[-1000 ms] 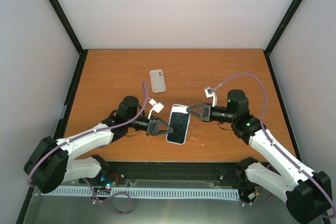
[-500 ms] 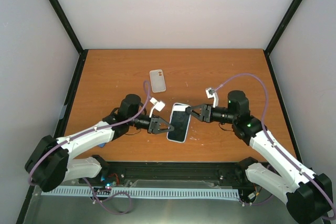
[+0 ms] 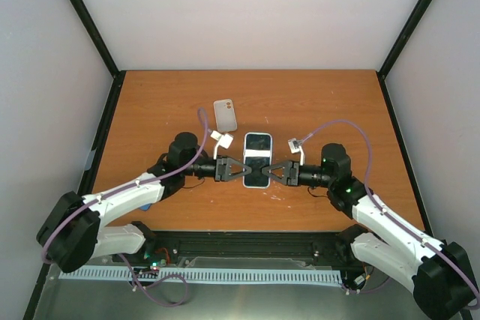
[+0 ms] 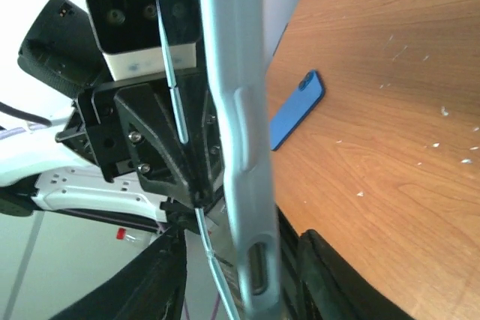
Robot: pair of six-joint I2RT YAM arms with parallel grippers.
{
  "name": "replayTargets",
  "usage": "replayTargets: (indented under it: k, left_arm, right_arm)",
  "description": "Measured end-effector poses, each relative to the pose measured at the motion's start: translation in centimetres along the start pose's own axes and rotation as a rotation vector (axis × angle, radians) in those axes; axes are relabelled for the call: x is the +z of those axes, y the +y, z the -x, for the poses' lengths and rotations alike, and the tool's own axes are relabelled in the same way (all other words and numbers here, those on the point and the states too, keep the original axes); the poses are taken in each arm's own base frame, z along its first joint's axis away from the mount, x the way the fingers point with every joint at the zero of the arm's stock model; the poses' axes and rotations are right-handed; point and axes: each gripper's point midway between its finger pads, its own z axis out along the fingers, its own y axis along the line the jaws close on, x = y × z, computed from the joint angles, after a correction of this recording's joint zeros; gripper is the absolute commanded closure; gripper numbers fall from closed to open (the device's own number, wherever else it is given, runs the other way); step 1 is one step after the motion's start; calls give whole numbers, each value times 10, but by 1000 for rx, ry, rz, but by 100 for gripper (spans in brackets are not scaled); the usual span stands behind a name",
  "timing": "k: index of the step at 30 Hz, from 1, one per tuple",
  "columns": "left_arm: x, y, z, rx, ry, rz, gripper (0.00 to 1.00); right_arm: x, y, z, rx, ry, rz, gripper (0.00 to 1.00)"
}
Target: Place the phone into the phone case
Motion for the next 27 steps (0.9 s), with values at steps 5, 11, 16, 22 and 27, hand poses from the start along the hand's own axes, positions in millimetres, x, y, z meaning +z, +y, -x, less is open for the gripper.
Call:
replayTargets:
  k: [5, 11, 16, 22, 27]
  left_arm:
    - [2, 1, 5, -9, -17, -5, 90]
    - [0, 5, 11, -22, -51, 26, 59]
    - [-12, 6, 27, 11, -139, 110, 48]
    - [-21, 1, 54, 62, -213, 193, 45]
    - [-21, 8, 62, 74, -217, 240, 64]
  right_arm:
    - [3, 2, -1, 7, -3, 18, 90]
    - [3, 10, -1, -29, 3, 55, 96]
    - [4, 7, -12, -1, 46, 57, 96]
    - [7, 14, -20, -13, 83, 84, 96]
    - [11, 16, -29, -11, 118, 96, 96]
